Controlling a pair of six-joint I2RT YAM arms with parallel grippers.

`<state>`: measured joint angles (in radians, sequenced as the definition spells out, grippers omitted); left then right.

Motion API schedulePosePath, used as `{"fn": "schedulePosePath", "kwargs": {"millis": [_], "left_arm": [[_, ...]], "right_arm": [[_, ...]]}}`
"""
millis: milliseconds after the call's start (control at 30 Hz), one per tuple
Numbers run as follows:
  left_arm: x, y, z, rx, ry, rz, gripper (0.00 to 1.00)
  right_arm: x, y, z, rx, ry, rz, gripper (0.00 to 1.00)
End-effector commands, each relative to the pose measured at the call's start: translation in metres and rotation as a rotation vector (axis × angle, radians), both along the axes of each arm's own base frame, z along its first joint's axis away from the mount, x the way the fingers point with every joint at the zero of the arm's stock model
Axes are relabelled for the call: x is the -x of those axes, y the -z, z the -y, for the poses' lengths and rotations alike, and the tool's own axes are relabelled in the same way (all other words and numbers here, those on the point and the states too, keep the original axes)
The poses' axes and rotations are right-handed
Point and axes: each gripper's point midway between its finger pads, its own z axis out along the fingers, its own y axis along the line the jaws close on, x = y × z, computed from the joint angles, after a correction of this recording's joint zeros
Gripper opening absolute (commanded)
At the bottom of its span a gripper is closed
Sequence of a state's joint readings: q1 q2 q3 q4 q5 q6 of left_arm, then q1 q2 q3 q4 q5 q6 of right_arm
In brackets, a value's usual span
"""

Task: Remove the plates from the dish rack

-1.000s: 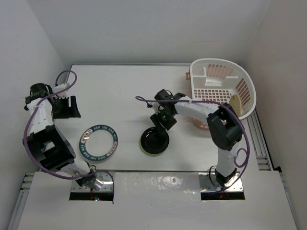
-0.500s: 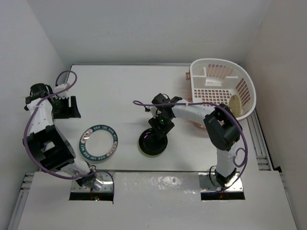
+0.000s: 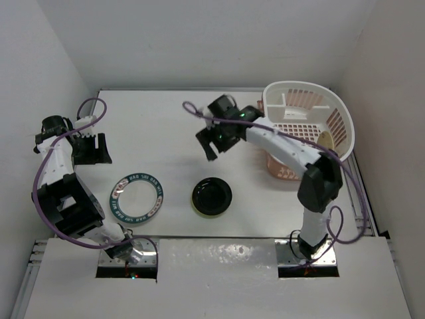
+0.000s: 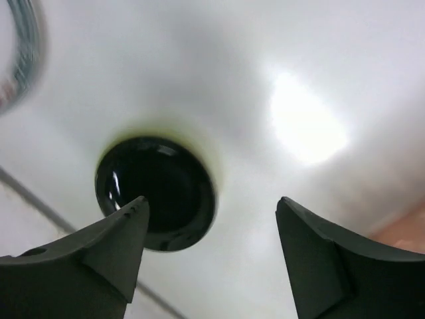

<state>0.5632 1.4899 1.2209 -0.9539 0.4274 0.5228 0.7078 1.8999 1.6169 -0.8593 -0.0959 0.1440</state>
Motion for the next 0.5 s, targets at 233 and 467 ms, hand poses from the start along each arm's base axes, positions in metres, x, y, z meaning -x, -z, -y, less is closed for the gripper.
{"fn": "schedulePosePath", "kwargs": {"millis": [233,467], "left_arm": [[-0.006,-0.015,0.003,-0.023,0.003,0.069,0.65],[-0.008,-0.007,0.004,-0.013,0.018,0.045,0.65]], "right_arm": [[-0.076,-0.157,0.262,0.21,0.807,0.466,0.64],[-0.06,-0.109,0.378,0.36,1.081,0.407,0.84]]}}
